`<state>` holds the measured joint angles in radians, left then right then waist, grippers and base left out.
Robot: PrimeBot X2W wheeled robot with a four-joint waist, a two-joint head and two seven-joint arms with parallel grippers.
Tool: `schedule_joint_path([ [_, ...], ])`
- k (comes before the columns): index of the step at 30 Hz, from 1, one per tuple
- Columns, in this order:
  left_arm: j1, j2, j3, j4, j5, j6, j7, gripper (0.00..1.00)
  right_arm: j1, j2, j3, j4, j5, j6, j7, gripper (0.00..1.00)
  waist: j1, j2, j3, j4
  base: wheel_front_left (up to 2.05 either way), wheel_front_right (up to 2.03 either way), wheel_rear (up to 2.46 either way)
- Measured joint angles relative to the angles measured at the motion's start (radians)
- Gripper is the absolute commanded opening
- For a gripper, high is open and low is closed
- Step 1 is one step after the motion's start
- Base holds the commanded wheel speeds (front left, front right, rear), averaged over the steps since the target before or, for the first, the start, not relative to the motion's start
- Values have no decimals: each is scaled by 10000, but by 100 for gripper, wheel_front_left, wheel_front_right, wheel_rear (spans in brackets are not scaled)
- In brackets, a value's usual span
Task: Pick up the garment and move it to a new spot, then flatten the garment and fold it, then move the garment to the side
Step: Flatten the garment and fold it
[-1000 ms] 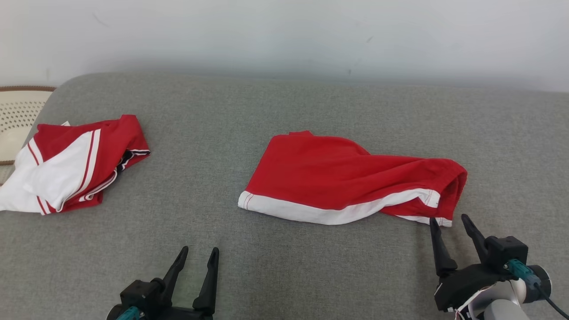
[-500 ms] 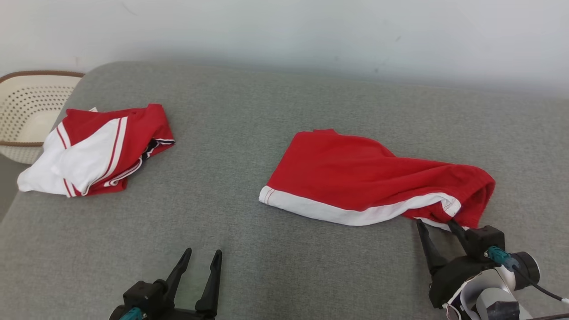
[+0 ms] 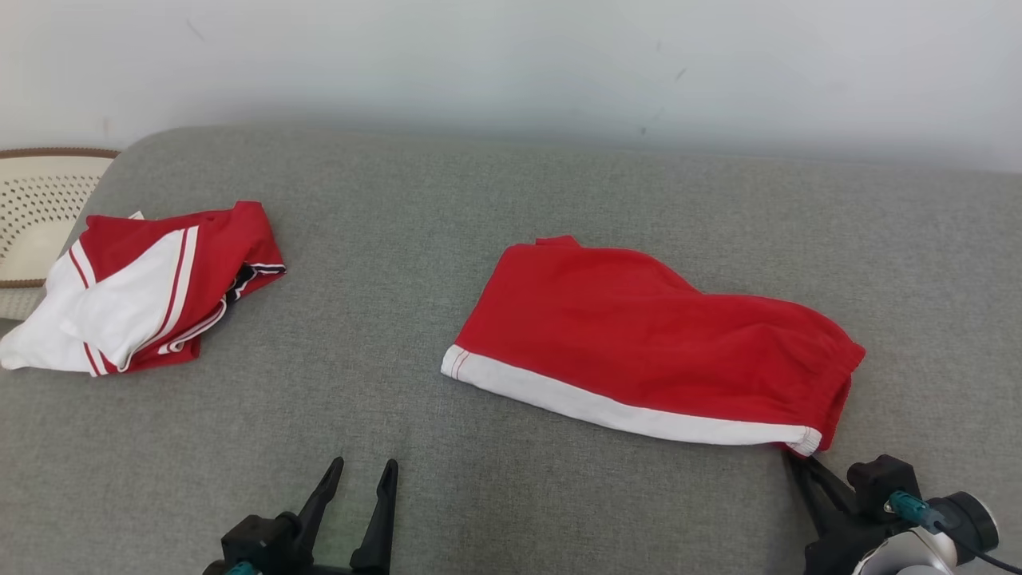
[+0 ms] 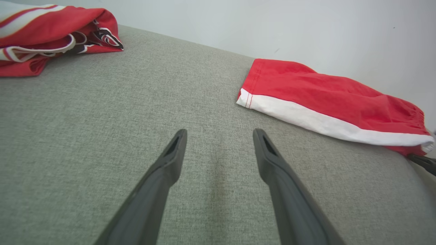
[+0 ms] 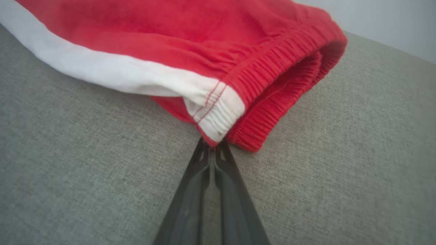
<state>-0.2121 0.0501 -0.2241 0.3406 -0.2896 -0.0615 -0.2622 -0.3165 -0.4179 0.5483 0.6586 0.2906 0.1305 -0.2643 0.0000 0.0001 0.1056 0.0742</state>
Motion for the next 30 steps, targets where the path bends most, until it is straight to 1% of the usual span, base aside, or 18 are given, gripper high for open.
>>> schedule_joint_path([
  [1, 0, 2, 10, 29, 0, 0, 0, 100, 26, -73, 58, -33, 19, 0, 2, 60, 0, 0, -23, -38, 0, 0, 0],
  [2, 0, 0, 15, 56, 0, 0, 0, 100, 29, -138, 77, -73, 31, 0, 2, 100, 0, 0, -51, -68, 0, 0, 0],
  [8, 83, -2, 100, 242, 0, -33, 0, 100, 433, -408, -10, -389, 270, 0, 2, 100, 0, 0, -369, -196, 0, 0, 0],
  [12, 363, 0, 362, 186, 119, 138, 0, 100, 773, -353, -767, -909, 431, 0, 0, 100, -1, 0, -668, -304, 0, 0, 0],
  [13, 363, 0, 362, 186, 119, 138, 0, 100, 773, -353, -767, -909, 431, 0, 0, 100, -1, 0, -668, -304, 0, 0, 0],
  [17, 512, 0, 784, -82, 447, 401, 0, 100, 1099, 180, -1962, -1597, 79, 0, 2, 100, -1, -1, -836, -540, 0, 0, 0],
  [18, 533, -2, 867, -188, 529, 483, 0, 100, 1218, 362, -2243, -1726, -65, 0, 2, 100, 0, 0, -865, -600, 0, 0, 0],
  [19, 659, 4, 1026, -341, 755, 606, 0, 100, 1417, 729, -2715, -2033, -330, 0, 0, 100, -1, -1, -915, -711, 0, 0, 0],
  [22, 739, 2, 1195, -499, 999, 731, 0, 100, 1606, 1258, -3423, -2460, -711, 0, 2, 100, 0, -1, -965, -843, 0, 0, 0],
  [26, 870, 2, 1375, -644, 1206, 836, 0, 100, 1808, 1797, -3845, -2953, -995, 0, 2, 100, 0, -1, -1025, -944, 0, 0, 0],
  [30, 952, 0, 1528, -800, 1522, 917, 0, 100, 1846, 2008, -4054, -3277, -1087, 0, 2, 100, 0, -1, -1075, -1009, 0, 0, 0],
])
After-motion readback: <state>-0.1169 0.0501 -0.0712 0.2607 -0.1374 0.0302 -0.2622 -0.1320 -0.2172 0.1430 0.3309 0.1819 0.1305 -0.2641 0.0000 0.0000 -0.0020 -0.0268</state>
